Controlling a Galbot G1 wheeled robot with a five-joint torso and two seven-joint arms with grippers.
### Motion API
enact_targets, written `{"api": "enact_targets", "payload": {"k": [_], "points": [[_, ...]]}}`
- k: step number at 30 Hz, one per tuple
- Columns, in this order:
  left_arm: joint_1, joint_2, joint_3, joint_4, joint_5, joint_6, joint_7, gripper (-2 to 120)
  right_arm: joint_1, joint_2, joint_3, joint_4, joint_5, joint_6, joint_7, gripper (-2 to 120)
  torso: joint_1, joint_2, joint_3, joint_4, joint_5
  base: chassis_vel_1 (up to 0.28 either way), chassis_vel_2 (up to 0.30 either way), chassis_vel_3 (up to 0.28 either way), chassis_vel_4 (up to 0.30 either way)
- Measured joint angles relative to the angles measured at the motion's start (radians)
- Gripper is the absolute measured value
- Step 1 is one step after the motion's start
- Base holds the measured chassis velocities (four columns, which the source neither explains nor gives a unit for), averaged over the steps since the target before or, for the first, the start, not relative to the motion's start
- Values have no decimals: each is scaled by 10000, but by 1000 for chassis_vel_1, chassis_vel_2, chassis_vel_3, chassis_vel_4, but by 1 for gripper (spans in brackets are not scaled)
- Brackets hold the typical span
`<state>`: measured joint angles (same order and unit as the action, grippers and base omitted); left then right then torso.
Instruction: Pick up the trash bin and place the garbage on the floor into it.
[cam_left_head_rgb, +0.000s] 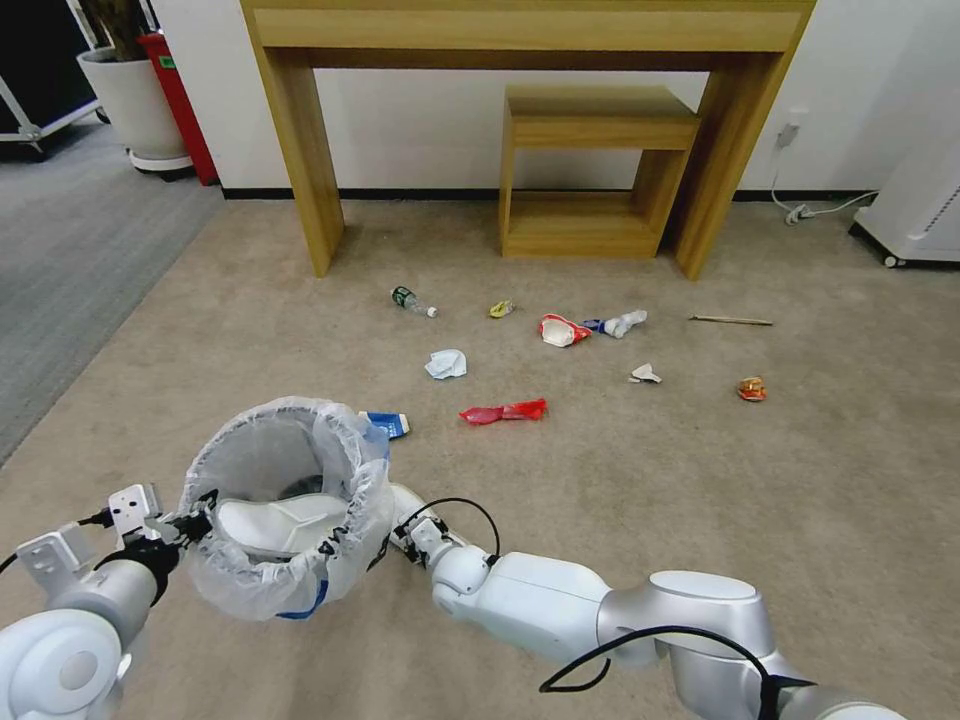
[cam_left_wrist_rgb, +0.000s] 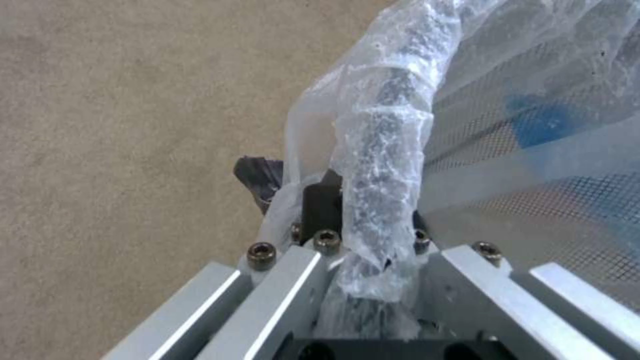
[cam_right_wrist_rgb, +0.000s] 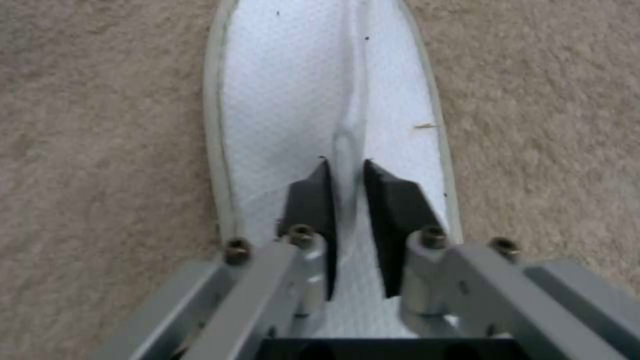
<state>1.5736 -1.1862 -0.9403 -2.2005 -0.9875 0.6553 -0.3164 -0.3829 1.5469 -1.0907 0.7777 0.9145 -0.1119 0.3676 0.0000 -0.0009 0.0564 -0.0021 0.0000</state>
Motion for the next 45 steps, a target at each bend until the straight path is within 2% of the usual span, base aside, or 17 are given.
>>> {"api": "enact_targets", "payload": {"k": [2, 12, 14, 18, 24, 25, 28, 29, 33, 34, 37, 45], "points": [[-10, -7, 5, 45, 25, -26, 8, 1, -9, -64, -15, -4, -14, 110, -61, 0, 0, 0, 0, 0, 0, 0, 0, 0, 0], [-90, -7, 25, 186, 46, -41, 9, 1, -9, -522, 42, 598, 28, 410, -53, 0, 0, 0, 0, 0, 1, 0, 0, 0, 0], [-122, 11, 30, 259, 56, -42, -8, 1, 86, -1117, 276, 1505, 148, 447, 178, 0, 0, 0, 0, -1, 1, 0, 0, 0, 0], [-133, 33, 37, 288, 61, -42, -42, 1, 167, -1653, 667, 2332, 145, 526, 377, 0, 0, 0, 0, 0, 0, 0, 0, 0, 0], [-133, 83, 101, 272, 32, 46, -137, 1, -247, -2856, 2470, 4727, -292, 929, 433, 0, 0, 0, 0, 2, 4, 0, 0, 0, 0], [-133, 83, 101, 272, 32, 46, -137, 1, -247, -2856, 2470, 4727, -292, 929, 433, 0, 0, 0, 0, 2, 4, 0, 0, 0, 0], [-133, 84, 189, 168, -12, 114, -189, 1, -716, -4054, 3697, 6302, -672, 1396, 40, 0, 0, 0, 1, 2, 4, 0, 0, 0, 0], [-133, 84, 189, 168, -12, 114, -189, 1, -716, -4054, 3697, 6302, -672, 1396, 40, 0, 0, 0, 1, 2, 4, 0, 0, 0, 0], [-155, 68, 295, 36, -26, 178, -231, 1, -1246, -5526, 5042, 8249, -1011, 2140, -932, 0, 0, 0, 0, -7, 5, 0, 0, 0, 0], [-155, 68, 295, 36, -26, 178, -231, 1, -1246, -5526, 5042, 8249, -1011, 2140, -932, 0, 0, 0, 0, -7, 5, 0, 0, 0, 0], [-157, 40, 359, -30, -12, 204, -257, 1, -1479, -6111, 5808, 9437, -1055, 2943, -1986, 0, 0, 0, -1, 0, 2, 0, 0, 0, 0], [-132, -43, 418, -187, 23, 241, -269, 1, -1526, -6395, 6206, 10437, -938, 4153, -3592, 0, 0, 0, -1, 0, 2, 0, 0, 0, 0]]}}
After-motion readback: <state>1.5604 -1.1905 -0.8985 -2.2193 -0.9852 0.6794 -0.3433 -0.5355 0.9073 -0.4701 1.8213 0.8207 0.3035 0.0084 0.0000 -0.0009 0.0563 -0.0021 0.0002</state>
